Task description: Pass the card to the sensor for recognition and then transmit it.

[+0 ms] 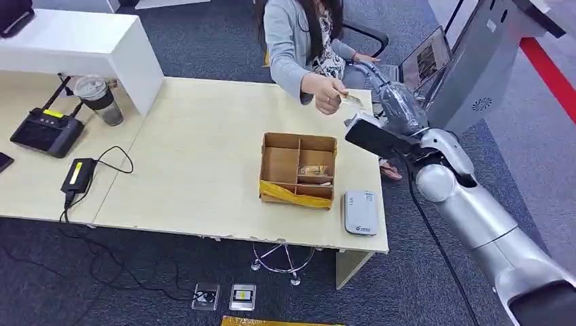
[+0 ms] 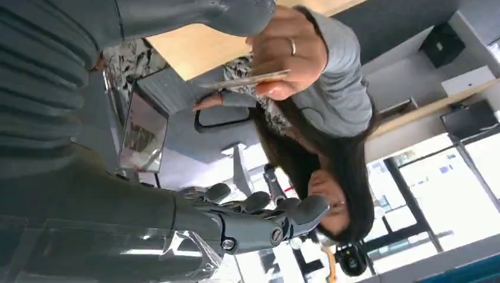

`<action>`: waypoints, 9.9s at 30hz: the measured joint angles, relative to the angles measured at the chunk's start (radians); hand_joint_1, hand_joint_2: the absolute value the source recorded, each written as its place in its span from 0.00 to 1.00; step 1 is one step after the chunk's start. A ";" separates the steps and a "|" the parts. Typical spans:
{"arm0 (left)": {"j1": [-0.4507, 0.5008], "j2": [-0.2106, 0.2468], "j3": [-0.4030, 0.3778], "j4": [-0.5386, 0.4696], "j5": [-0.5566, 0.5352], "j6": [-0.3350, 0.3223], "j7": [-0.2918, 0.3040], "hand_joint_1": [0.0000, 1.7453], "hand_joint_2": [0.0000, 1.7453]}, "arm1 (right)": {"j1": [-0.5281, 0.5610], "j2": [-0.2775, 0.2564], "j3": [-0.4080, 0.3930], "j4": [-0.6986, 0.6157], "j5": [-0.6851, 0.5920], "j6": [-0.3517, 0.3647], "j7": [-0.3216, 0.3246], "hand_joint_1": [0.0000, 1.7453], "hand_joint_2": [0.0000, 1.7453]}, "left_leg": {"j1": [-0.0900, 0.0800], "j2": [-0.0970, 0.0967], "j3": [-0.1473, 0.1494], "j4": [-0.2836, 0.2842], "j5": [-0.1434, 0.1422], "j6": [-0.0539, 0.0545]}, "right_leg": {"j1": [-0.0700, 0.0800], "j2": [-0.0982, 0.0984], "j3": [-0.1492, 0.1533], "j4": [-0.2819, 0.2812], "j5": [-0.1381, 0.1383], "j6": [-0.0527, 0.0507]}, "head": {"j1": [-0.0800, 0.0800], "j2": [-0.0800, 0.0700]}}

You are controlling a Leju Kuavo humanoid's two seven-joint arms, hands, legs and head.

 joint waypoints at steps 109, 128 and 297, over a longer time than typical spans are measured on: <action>0.005 -0.015 -0.043 0.000 0.119 0.082 0.061 0.00 0.00 | 0.307 0.038 -0.043 0.167 -0.105 -0.193 -0.122 1.00 1.00 | 0.001 0.002 0.000 0.000 0.000 0.000 | 0.001 0.003 -0.001 0.000 0.000 0.000 | 0.000 0.000; 0.005 -0.036 -0.044 0.000 0.115 0.101 0.096 0.00 0.00 | 0.338 0.060 -0.027 0.274 -0.130 -0.223 -0.162 1.00 1.00 | 0.001 0.002 0.000 0.000 0.000 0.000 | 0.001 0.003 -0.002 0.000 0.000 -0.001 | 0.000 0.000; -0.005 -0.043 -0.109 0.008 0.143 0.047 0.064 0.00 0.00 | 0.643 0.053 0.014 -0.611 0.508 0.060 0.380 0.00 1.00 | 0.002 0.004 -0.002 0.000 -0.001 -0.005 | 0.002 0.005 -0.005 0.003 -0.001 -0.003 | 0.000 0.000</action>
